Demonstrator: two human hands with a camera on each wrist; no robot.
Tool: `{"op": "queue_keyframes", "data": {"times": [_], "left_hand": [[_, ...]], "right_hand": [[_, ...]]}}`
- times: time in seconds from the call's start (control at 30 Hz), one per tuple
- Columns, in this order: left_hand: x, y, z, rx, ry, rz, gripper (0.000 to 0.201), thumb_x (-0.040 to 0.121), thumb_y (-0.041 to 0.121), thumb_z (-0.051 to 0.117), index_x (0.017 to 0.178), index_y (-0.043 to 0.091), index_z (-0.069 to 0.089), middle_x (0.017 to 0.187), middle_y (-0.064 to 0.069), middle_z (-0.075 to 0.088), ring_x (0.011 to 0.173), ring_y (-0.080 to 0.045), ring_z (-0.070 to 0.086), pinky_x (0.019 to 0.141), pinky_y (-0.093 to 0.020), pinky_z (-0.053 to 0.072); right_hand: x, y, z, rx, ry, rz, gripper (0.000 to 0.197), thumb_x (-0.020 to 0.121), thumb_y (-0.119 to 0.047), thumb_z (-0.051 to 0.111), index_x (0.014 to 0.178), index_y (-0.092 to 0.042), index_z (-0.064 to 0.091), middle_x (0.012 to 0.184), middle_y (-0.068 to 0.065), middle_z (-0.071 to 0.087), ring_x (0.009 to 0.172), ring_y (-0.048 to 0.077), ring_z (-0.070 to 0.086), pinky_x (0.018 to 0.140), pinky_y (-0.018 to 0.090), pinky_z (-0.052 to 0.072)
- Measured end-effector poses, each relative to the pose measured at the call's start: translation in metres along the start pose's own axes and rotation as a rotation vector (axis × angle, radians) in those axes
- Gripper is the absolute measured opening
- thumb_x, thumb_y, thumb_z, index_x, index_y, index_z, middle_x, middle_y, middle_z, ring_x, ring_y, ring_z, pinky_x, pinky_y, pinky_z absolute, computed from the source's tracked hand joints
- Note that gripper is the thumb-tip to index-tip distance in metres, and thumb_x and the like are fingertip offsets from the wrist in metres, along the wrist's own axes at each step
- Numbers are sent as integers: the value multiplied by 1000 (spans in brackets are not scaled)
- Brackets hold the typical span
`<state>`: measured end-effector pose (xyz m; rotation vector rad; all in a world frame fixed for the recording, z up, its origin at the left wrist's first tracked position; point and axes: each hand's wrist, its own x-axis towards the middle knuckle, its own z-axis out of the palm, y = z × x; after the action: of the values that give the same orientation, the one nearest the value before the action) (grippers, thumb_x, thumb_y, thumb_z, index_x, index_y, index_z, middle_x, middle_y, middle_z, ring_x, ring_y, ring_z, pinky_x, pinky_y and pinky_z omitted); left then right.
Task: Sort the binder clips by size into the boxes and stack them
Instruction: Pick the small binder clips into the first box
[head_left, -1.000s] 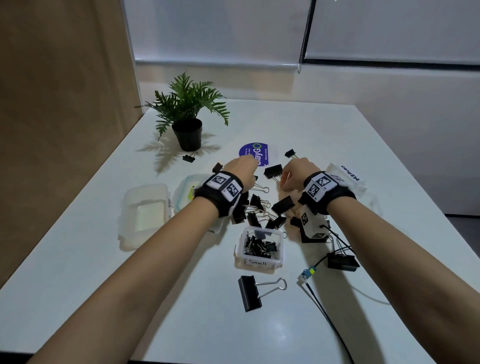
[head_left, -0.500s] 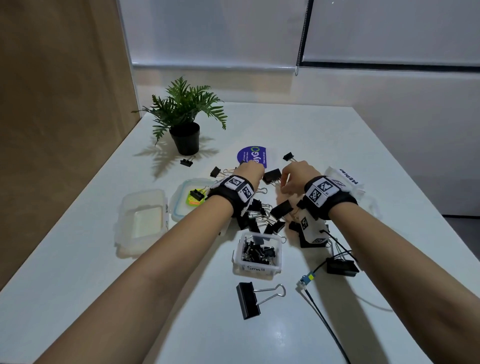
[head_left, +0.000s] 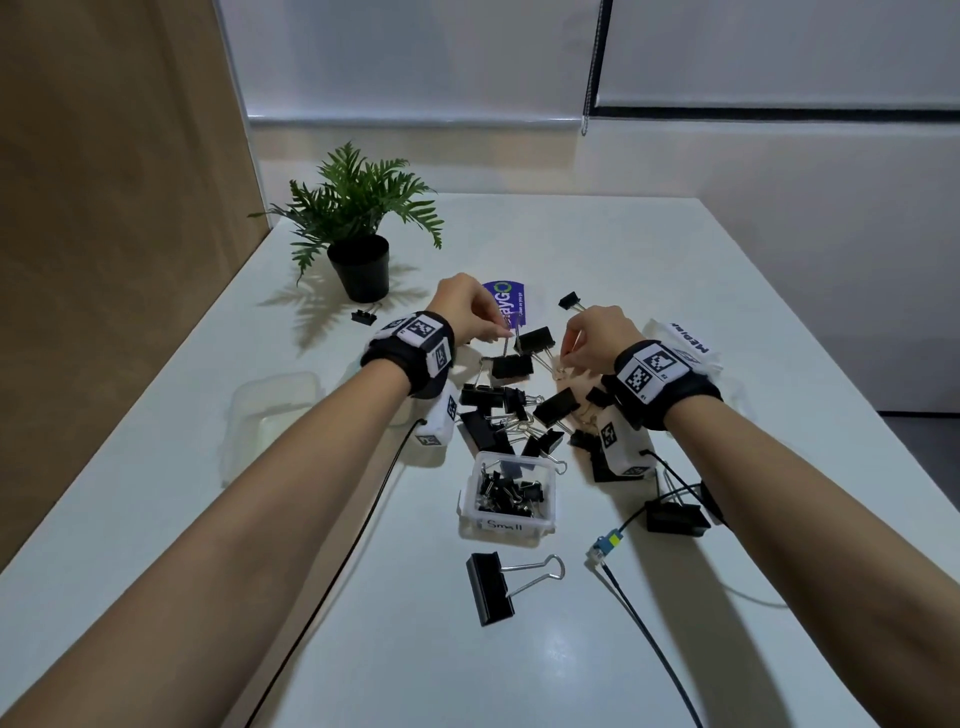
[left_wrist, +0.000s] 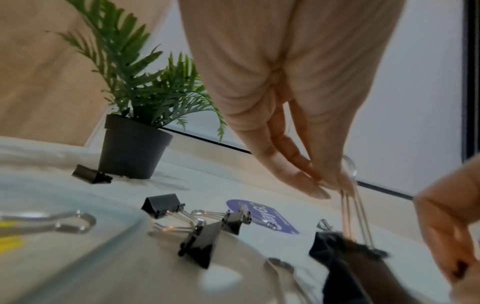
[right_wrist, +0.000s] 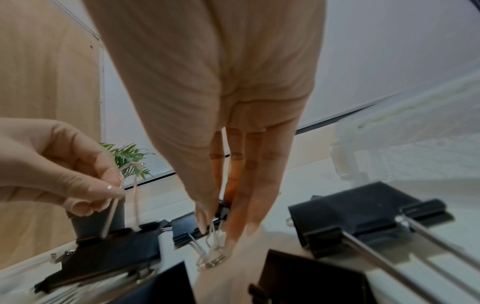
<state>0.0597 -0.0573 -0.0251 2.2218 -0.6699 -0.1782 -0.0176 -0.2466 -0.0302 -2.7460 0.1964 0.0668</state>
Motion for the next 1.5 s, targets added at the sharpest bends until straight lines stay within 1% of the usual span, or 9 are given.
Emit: {"op": "queue_keyframes", "data": {"times": [0.23,0.4,0.8,1.07,1.2,1.27,1.33,1.43,1.5], "left_hand": [[1,-12,-6,-96,112,-57,13,79,9,76,75,3,65,67,-8,66,52,-6,65,59,-22,57],[3,-17,-31,-242,235,-11,23,86,8,69,68,15,56,74,-9,65,72,-23,67,70,-33,59],[9,-23,-55,-156,333,-21,27,86,6,68,67,19,52,83,-21,69,73,-27,71,60,-32,57],[7,-26,-25,-303,239,-173,25,89,2,63,70,10,49,76,-16,57,65,-30,66,57,-34,61],[4,-28,-8,-358,195,-300,23,89,2,63,73,10,48,77,-17,60,64,-25,63,53,-32,59],[1,-30,-7,-157,264,-288,15,86,4,65,79,10,53,87,-19,65,76,-28,66,69,-39,59],[-1,-31,-10,113,318,-251,15,84,7,65,97,9,58,99,-14,67,95,-26,63,83,-37,52],[-8,-20,-18,323,337,-131,23,80,12,66,102,14,59,100,-5,63,94,-24,61,81,-37,52],[-20,-6,-19,323,166,-35,17,77,22,72,90,16,63,85,1,65,83,-21,65,73,-34,54]], "right_hand": [[-1,-5,3,92,-10,-47,12,86,-9,65,80,-19,64,91,11,69,81,25,71,72,40,60],[3,-16,6,191,-34,-93,13,93,-5,56,94,-11,67,67,-2,61,55,13,65,47,21,56],[26,-52,23,-70,-145,-128,34,84,-10,71,116,-15,62,110,14,64,90,33,69,81,43,57],[29,-52,23,-118,-226,-86,17,90,-7,63,106,0,65,102,11,64,93,33,70,64,29,53],[23,-43,16,-192,-231,-45,9,89,-8,63,80,-5,62,111,23,67,102,36,65,82,40,55],[21,-39,13,-211,-238,-31,23,88,-9,64,68,-10,54,110,23,67,103,36,65,76,38,54],[19,-37,12,-227,-236,-20,11,88,-10,65,83,-1,66,108,24,68,102,35,66,80,39,55],[18,-33,8,-229,-266,-13,17,87,-11,68,96,3,69,105,21,70,102,31,67,73,34,55],[15,-30,3,-218,-242,-21,15,85,-10,70,94,1,71,103,19,71,102,30,67,79,36,56]]}}
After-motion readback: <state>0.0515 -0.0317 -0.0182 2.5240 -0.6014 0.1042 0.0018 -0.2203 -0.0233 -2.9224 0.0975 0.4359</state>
